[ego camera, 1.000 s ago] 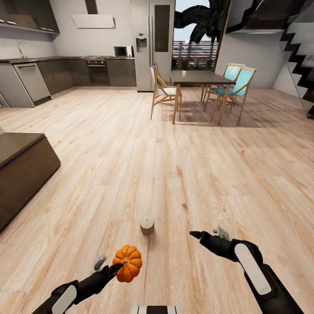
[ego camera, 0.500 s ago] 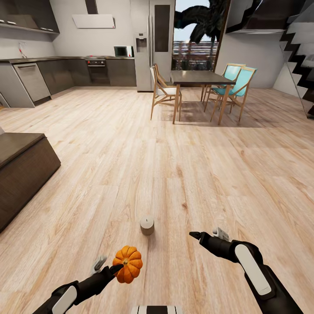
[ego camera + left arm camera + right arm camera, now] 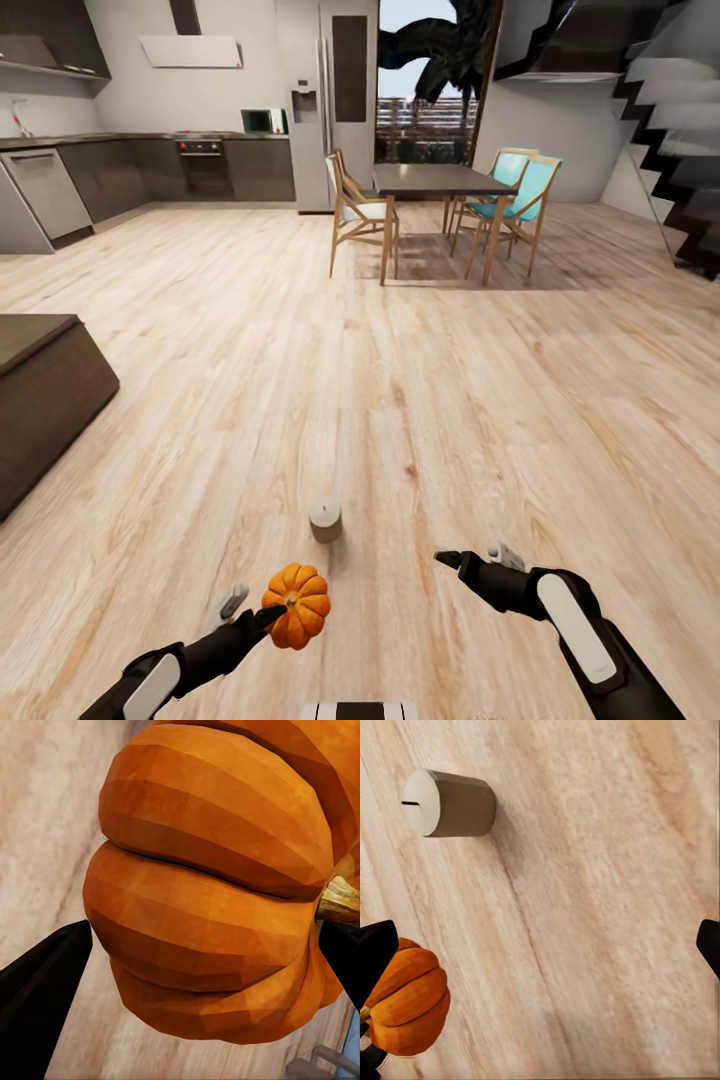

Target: Place each of the two pumpkins and all three candles from the living room inside a cabinet in the living room (use any cabinet), then make sure every cabinet is closed, and position the cauldron so it is next to a table in the living room.

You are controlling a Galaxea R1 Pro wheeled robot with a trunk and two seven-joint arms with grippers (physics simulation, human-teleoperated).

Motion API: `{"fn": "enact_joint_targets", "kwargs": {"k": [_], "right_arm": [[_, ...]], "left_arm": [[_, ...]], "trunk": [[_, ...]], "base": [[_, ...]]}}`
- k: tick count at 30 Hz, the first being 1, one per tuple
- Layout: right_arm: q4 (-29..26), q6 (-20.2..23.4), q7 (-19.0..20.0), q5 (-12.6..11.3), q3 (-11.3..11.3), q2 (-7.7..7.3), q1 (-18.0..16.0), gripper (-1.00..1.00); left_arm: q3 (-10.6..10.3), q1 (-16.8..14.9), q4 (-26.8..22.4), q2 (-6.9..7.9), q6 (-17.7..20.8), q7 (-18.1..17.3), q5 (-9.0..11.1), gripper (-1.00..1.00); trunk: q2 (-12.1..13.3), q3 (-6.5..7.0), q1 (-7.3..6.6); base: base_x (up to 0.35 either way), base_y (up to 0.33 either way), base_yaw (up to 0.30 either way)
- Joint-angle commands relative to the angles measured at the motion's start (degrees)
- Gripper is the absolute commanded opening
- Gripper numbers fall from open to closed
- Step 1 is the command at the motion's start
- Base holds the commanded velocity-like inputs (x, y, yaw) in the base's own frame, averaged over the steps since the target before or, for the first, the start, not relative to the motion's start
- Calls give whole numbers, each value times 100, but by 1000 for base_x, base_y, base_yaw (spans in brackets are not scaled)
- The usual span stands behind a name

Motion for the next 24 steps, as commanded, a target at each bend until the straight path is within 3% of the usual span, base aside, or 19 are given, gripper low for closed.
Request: {"fn": "enact_joint_targets", "kwargs": {"k": [1, 18, 24], "right_arm": [[22, 12, -31, -61, 11, -7, -2, 100], [60, -6, 18, -7, 3, 4, -1, 100], [61, -224, 23, 24, 20, -9, -3, 100]], "left_arm": [[-24, -1, -6, 13, 30, 3, 50, -100], [-25, -1, 63, 44, -44, 3, 36, -100], [-25, -1, 71, 39, -55, 3, 35, -100]], "trunk": [[-2, 1, -1], [-2, 52, -1], [-2, 55, -1]], "base": [[0, 0, -254], [22, -12, -270], [226, -192, -53]]}}
